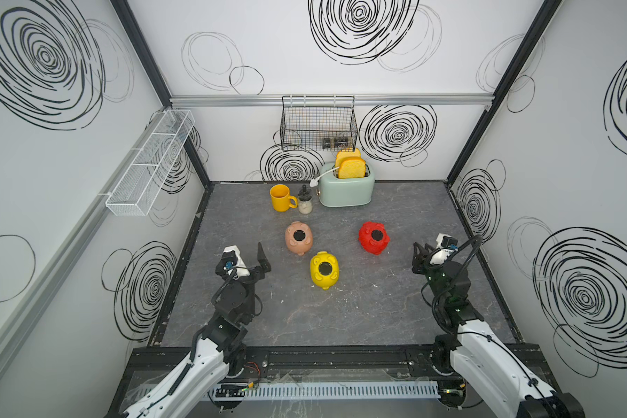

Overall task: Close piggy banks
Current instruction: Reset both arms

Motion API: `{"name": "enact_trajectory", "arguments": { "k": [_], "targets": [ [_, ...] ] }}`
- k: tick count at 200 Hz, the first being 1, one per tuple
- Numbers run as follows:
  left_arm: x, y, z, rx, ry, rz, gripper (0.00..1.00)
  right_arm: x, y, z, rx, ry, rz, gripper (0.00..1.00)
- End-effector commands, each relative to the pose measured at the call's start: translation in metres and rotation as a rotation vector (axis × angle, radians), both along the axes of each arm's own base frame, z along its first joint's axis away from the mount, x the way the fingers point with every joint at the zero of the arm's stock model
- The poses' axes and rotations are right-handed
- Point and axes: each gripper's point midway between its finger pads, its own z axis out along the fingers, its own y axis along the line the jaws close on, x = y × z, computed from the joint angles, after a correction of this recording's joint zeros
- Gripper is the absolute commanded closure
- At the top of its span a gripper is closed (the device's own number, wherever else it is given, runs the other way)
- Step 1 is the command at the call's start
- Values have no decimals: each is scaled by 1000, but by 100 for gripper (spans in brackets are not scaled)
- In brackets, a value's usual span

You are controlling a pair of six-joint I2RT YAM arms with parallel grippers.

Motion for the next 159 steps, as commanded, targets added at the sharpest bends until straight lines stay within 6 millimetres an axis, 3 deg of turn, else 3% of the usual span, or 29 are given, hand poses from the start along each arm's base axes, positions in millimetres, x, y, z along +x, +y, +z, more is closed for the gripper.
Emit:
{"name": "enact_trajectory", "arguments": {
  "k": [1,52,90,131,159],
  "targets": [
    [-7,16,8,81,-93,74,1,3,-20,2,-55,-9,-46,60],
    [11,41,-26,45,-24,101,4,-2,-59,-22,7,-43,-73,61],
    [32,44,-24,14,-32,22,3,13,-72,-41,56,8,-124,56],
    [55,49,-22,-31,-41,-29,2,42,-78,-36,-3,-10,-120,54],
    [65,44,-26,-28,-70,-68,4,47,-65,-35,-71,-60,-58,52]
  ]
}}
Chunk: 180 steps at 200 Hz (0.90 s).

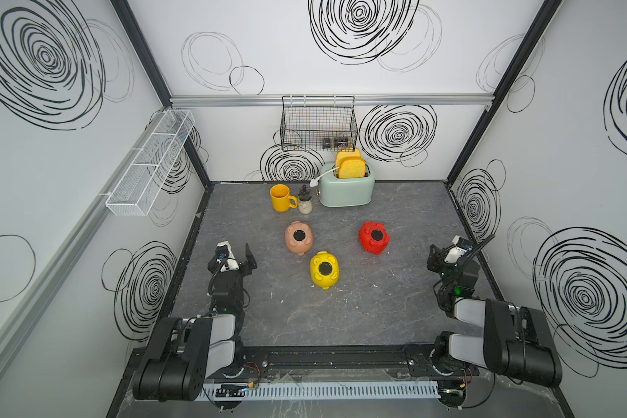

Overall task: Close piggy banks
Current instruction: Reset both arms

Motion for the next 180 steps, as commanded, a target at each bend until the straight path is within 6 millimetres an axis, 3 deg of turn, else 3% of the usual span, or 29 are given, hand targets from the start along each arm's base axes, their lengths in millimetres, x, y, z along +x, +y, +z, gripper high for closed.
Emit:
{"name": "enact_trajectory", "arguments": {
  "k": [1,16,28,39,52,68,84,97,99,101,103,180],
  "targets": [
    [14,-15,38,-12,-184,-98,4,15,10,31,-88,-122,55,52],
    [23,-25,30,30,-136,-99,4,21,25,29,-136,-95,93,52],
    [34,-33,25,53,-110,-132,4,12,44,19,-204,-125,146,50],
    [43,-38,20,64,-66,-151,4,10,50,28,-263,-203,152,49],
    [50,-41,14,79,-19,-153,4,20,49,23,-262,-166,154,48],
    [50,-41,14,80,-23,-153,4,39,40,4,-183,10,114,45],
    [50,-41,14,80,-22,-152,4,35,45,11,-247,-72,134,39],
    [49,-42,15,82,-31,-152,4,39,45,8,-228,-32,135,30],
    [48,-42,16,84,-32,-152,4,40,44,7,-214,-18,128,21],
    [48,-42,16,83,-33,-151,4,40,43,6,-208,-9,122,6],
    [48,-42,16,83,-34,-150,4,40,43,7,-205,-9,120,0],
    [46,-43,17,98,-40,-138,4,39,45,8,-220,-19,124,2]
  ]
}}
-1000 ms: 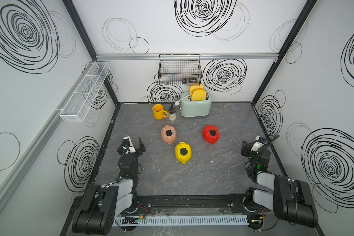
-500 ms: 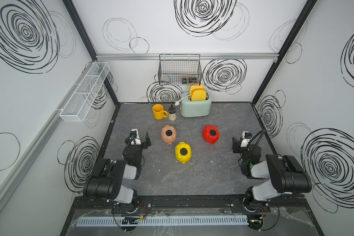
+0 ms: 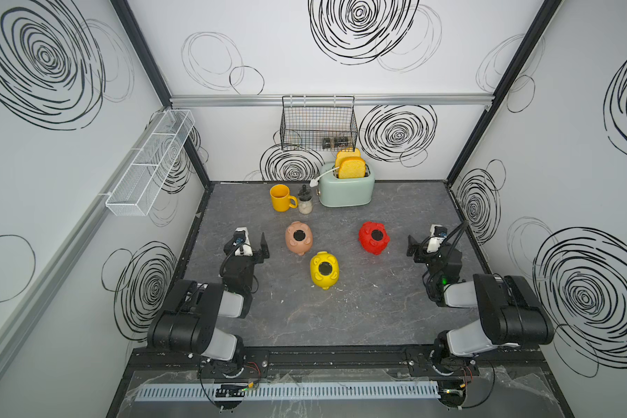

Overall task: Close piggy banks
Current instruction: Reset both arms

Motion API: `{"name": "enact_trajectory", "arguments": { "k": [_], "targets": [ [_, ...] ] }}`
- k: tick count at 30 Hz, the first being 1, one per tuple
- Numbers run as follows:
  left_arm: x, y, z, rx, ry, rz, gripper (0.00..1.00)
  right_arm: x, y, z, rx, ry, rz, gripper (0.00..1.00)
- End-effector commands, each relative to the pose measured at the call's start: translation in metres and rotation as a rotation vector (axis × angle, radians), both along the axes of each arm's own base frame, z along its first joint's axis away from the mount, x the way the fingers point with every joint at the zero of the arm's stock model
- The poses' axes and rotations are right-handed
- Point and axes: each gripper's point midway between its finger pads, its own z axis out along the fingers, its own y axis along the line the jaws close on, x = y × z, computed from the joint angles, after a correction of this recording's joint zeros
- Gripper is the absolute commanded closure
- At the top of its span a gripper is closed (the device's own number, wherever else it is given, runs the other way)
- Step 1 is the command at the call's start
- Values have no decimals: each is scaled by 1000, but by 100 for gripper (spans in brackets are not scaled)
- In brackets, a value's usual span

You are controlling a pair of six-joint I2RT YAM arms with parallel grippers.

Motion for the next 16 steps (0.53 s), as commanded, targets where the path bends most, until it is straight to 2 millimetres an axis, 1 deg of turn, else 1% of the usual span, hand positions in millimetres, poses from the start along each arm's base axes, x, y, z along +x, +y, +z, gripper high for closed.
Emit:
{"name": "enact_trajectory", "arguments": {
  "k": [1,7,9,10,16],
  "targets": [
    [-1,0,12,12,-51,4,4,4,0,11,-7,-26,-5,2],
    [-1,0,12,14,-49,3,4,4,1,11,-8,-28,-3,2],
    [7,0,8,1,-19,-19,4,4,0,12,-7,-28,-5,2],
    [7,1,7,0,-18,-16,4,4,0,11,-9,-28,-5,2],
    [1,-1,10,6,-40,-16,4,4,0,12,-7,-29,-4,2]
  ]
}}
